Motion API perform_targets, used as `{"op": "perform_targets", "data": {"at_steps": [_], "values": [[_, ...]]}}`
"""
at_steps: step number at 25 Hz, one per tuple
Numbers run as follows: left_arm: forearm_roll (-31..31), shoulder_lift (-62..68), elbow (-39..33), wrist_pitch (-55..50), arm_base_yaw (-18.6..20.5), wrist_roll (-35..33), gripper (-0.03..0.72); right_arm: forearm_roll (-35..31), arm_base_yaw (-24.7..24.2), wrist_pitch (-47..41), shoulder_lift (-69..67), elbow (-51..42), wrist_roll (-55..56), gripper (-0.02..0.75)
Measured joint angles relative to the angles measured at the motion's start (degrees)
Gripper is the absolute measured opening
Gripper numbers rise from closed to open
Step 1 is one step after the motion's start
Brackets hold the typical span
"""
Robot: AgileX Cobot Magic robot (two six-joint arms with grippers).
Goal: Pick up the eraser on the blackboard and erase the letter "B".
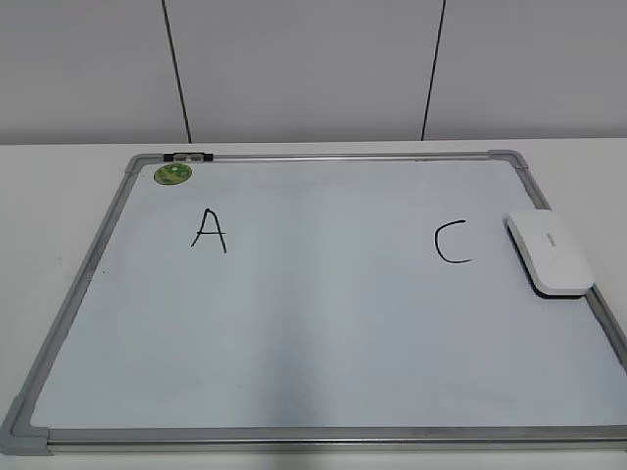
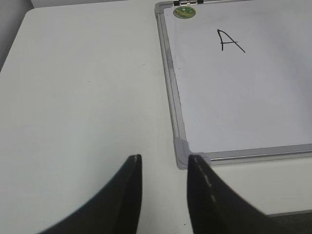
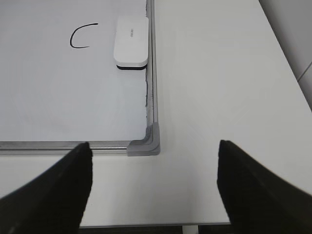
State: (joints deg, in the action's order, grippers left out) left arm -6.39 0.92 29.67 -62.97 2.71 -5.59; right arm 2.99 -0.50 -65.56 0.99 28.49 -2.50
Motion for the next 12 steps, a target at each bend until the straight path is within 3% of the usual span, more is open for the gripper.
{"op": "perform_targets", "data": {"at_steps": [12], "values": [[0.0,0.0,0.0,0.0,0.0,0.0,0.241,0.0,0.0,0.0,0.0,0.0,0.0,0.591]]}}
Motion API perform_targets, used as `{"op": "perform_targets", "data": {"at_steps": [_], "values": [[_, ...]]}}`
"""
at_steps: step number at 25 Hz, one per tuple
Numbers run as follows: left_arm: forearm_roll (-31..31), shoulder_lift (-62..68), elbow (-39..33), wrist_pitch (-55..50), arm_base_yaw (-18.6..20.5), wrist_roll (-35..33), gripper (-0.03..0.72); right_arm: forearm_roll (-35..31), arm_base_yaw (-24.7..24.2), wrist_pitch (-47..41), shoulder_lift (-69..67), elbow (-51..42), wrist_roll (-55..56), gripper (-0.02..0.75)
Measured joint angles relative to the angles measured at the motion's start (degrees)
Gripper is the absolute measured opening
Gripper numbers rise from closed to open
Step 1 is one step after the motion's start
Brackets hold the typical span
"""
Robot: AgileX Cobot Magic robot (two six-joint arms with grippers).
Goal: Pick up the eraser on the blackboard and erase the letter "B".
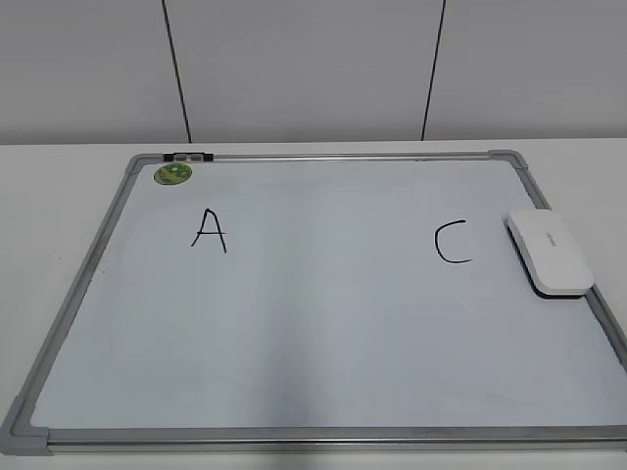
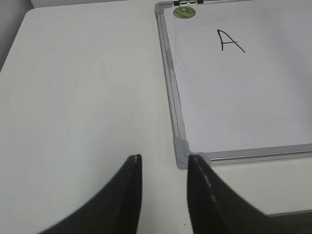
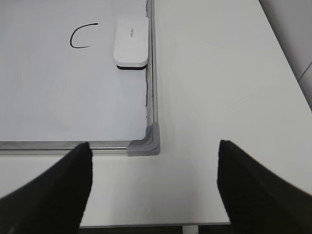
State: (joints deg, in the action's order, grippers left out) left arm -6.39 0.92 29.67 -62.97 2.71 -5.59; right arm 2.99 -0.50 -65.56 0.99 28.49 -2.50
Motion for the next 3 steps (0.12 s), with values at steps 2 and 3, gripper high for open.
{"op": "perform_targets", "data": {"at_steps": [2,3], "values": [[0.0,0.0,0.0,0.0,0.0,0.0,0.241,0.0,0.0,0.0,0.0,0.0,0.0,0.592],[0.0,0.0,0.0,0.0,0.0,0.0,0.241,0.0,0.0,0.0,0.0,0.0,0.0,0.592]]}}
